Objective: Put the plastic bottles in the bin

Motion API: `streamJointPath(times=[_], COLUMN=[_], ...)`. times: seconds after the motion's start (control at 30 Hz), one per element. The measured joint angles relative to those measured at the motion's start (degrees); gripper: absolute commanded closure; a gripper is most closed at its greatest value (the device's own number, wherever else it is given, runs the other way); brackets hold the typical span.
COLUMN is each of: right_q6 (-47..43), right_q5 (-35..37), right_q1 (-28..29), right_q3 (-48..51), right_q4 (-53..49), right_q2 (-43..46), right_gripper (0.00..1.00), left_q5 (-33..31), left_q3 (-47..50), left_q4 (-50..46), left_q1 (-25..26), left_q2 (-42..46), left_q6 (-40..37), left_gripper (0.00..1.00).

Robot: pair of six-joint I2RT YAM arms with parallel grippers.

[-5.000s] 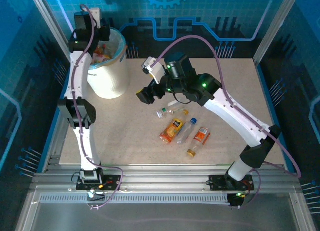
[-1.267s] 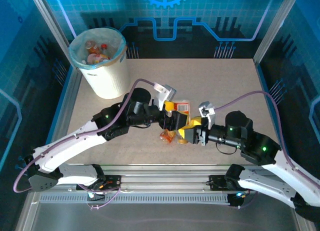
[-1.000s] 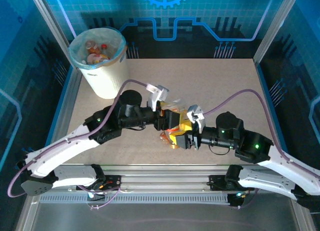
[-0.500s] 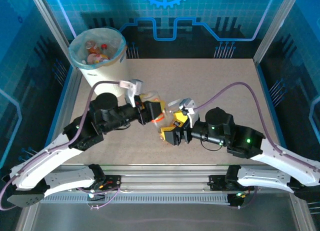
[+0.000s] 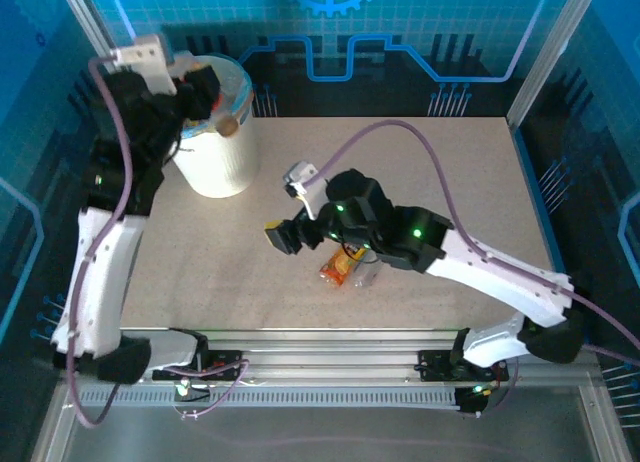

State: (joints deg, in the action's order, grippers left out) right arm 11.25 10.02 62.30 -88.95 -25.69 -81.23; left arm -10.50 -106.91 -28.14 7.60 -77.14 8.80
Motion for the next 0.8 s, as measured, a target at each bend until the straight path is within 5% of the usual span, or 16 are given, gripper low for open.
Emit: streamJointPath(times=[0.2, 0.47, 0.63, 0.8], right_q6=[-1.0, -2.3, -2.1, -2.1], right_q5=[-8.1, -14.9, -17.1, -18.1], right_q1=[-6.1, -12.4, -14.9, -16.1], right_q3=[-8.8, -14.8, -15.0, -16.7], right_q4=[-1.5, -3.4, -3.7, -4.9], right_q2=[-11.0, -19.4, -21.4, -23.5], right_gripper=[0.17, 0.18, 0.18, 0.19], left_q5=[0.2, 0.2, 0.3, 0.3], left_q3=[-12.4, -22.1, -28.9, -32.0], left_q4=[-1.2, 0.6, 3.2, 2.5], left_q1=[-9.7, -13.2, -13.2, -13.4], left_q2=[-18.2, -37.3, -46.1, -49.8], left_q6=[-2.7, -7.4, -10.4, -10.7], left_gripper=[0.57, 0.48, 0.16, 0.12])
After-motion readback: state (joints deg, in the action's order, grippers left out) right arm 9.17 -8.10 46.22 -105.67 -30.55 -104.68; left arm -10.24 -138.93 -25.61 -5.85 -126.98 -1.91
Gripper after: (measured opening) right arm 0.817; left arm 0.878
